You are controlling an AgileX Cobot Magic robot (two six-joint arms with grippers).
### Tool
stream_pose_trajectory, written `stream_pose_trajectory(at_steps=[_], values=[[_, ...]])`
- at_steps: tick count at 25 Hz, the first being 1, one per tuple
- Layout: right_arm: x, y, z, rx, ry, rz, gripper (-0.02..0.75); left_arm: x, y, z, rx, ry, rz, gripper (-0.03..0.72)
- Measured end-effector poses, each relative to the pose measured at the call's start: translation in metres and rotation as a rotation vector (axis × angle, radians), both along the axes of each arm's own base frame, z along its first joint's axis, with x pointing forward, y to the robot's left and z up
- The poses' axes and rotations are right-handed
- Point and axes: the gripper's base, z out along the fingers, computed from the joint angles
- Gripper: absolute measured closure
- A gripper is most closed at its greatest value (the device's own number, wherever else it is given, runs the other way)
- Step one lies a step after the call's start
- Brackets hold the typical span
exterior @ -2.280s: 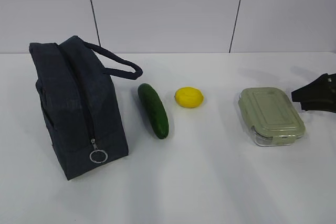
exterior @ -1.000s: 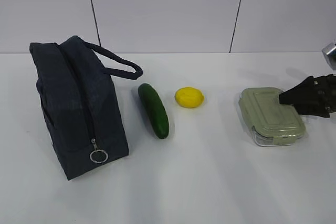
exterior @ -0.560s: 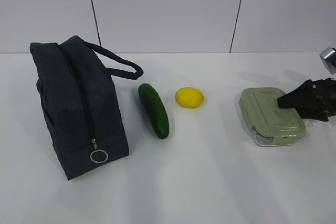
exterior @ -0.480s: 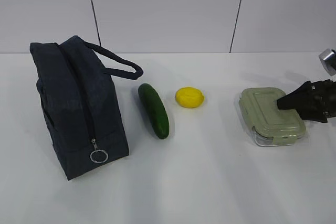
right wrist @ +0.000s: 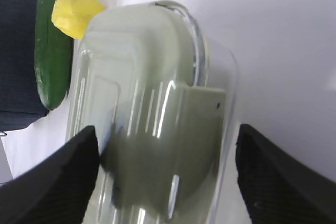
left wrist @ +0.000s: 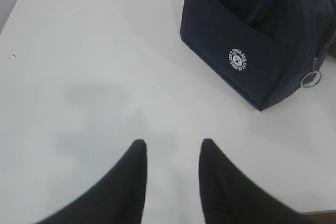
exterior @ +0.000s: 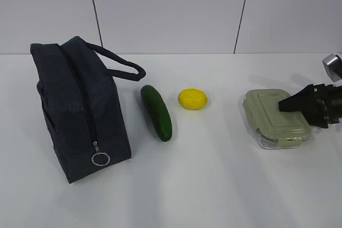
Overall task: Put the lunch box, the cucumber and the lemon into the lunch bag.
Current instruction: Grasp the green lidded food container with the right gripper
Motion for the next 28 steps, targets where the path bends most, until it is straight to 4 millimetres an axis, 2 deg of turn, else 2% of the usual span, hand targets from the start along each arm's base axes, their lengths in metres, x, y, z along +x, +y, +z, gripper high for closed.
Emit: stream_pose_trajectory(at_steps=[28], values=[[0.0016,0.0002,0.0029,0.018,-0.005,-0.002,0.281,0.0,0.0,0.0,0.0,0.0,0.0,0.445]])
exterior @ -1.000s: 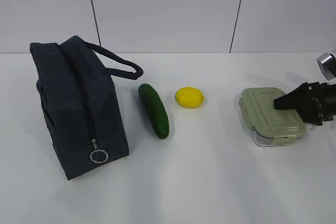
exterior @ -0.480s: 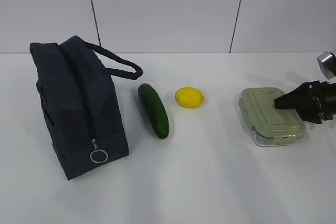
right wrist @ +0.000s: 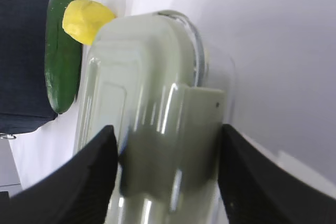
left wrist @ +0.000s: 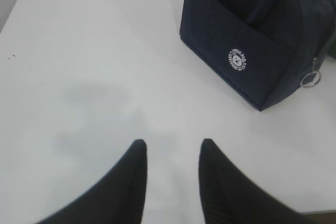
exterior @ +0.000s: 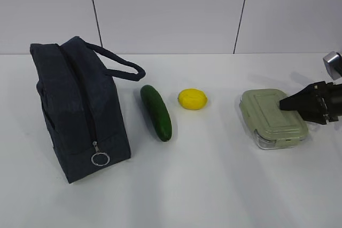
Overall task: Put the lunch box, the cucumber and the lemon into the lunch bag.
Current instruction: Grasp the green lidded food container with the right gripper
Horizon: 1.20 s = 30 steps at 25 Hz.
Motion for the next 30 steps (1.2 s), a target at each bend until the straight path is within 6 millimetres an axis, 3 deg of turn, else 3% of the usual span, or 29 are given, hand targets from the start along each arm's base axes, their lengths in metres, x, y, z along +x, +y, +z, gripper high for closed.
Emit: stream_pose_trajectory(at_steps=[6,30], values=[[0.0007,0.004,0.0001,0.002,0.0,0.012,0.316,0.0,0.0,0.0,0.0,0.0,0.0,0.445],[0.0008,0.0042,0.0001,0.003,0.002,0.011,0.323,0.0,0.0,0.0,0.0,0.0,0.0,0.445]])
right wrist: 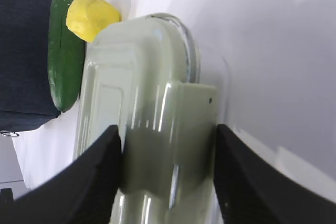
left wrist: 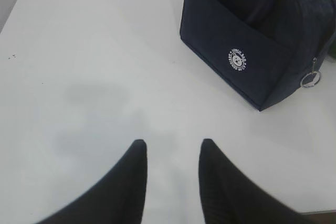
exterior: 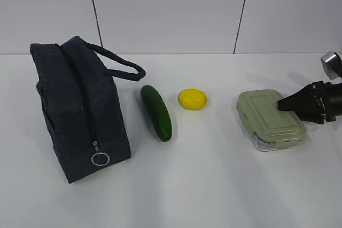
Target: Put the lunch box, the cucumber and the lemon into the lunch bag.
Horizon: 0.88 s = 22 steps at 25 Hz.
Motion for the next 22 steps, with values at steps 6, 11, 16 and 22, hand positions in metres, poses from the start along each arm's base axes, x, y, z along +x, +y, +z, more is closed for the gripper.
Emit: stream_pose_trajectory(at_steps=[6,11,16,22], values=[[0.0,0.0,0.0,0.001,0.002,-0.001,0.337,0.0,0.0,0.0,0.0,0.0,0.0,0.446],[0.0001,0.0007,0.0,0.001,0.002,0.001,0.338,0.0,0.0,0.0,0.0,0.0,0.0,0.446],[0.0003,0.0007,0.0001,0.002,0.001,-0.001,0.339,0.0,0.0,0.0,0.0,0.0,0.0,0.446],[0.0002,0.0008,0.0002,0.008,0.011,-0.006,0.339,0.0,0.0,0.0,0.0,0.0,0.0,0.446]])
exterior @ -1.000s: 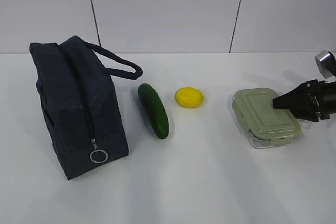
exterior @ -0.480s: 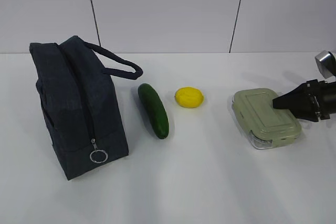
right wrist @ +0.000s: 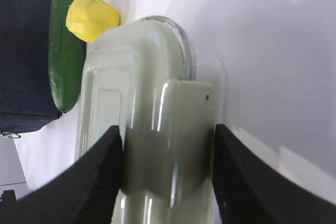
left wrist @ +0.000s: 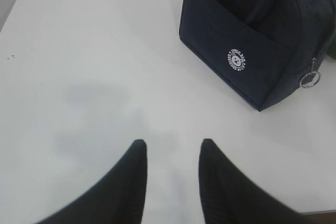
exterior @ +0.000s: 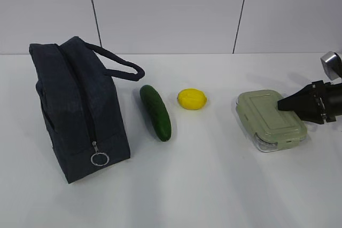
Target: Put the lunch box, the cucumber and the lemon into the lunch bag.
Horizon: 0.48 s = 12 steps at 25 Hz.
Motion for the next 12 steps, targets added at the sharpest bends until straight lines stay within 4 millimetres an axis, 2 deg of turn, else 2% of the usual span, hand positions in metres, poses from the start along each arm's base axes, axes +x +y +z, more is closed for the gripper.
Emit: stream_pose_trajectory(at_steps=[12], values=[[-0.0002,0.0,0.0006,0.003,0.014,-0.007,0.341,0.0,0.0,0.0,0.0,0.0,0.0,0.445]])
